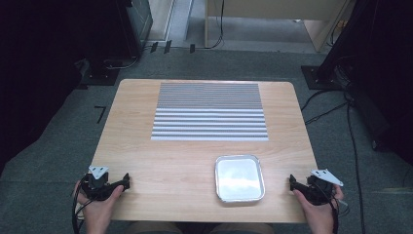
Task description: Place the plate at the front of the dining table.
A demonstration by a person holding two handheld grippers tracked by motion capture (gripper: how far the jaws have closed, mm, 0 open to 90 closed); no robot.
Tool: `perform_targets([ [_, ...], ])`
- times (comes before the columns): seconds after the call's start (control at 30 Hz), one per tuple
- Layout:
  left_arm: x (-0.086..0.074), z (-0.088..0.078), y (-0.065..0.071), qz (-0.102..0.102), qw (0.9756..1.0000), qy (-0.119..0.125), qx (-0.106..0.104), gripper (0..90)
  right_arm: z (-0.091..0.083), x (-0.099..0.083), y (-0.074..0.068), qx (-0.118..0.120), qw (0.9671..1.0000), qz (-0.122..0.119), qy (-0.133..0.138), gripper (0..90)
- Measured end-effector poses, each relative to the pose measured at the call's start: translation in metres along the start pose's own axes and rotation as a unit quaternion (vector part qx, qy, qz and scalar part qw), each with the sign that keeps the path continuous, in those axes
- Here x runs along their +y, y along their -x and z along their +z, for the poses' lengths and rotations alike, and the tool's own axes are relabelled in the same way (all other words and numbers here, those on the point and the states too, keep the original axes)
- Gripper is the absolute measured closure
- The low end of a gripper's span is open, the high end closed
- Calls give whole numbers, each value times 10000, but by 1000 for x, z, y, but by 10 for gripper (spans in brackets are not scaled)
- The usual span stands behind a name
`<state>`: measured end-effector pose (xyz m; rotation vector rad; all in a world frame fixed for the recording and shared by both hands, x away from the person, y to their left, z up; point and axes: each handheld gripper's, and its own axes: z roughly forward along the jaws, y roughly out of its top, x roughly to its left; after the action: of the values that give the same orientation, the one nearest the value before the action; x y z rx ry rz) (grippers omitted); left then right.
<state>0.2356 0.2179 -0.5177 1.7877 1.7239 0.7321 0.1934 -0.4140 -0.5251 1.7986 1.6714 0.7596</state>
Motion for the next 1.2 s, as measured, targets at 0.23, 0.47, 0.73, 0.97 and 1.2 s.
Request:
perform_targets([
  [0.23, 4, -5, 8, 82, 9998, 157, -33, 25, -1, 0, 0, -18, 10000, 17, 7, 148],
  [0.47, 10, -13, 22, -41, 9993, 294, -237, 25, -1, -1, 1, -19, 10000, 54, 31, 169],
  [0.73, 12, -25, 46, 111, 9978, 423, -496, 25, 1, 2, -5, 121, 9999, 64, 57, 183],
  [0.97, 13, -29, 64, 228, 9965, 447, -673, 26, 2, 5, -10, 161, 9998, 28, 80, 186],
  [1.2, 13, -28, 80, 297, 9957, 368, -796, 26, 2, 6, -10, 225, 9997, 59, 114, 193],
])
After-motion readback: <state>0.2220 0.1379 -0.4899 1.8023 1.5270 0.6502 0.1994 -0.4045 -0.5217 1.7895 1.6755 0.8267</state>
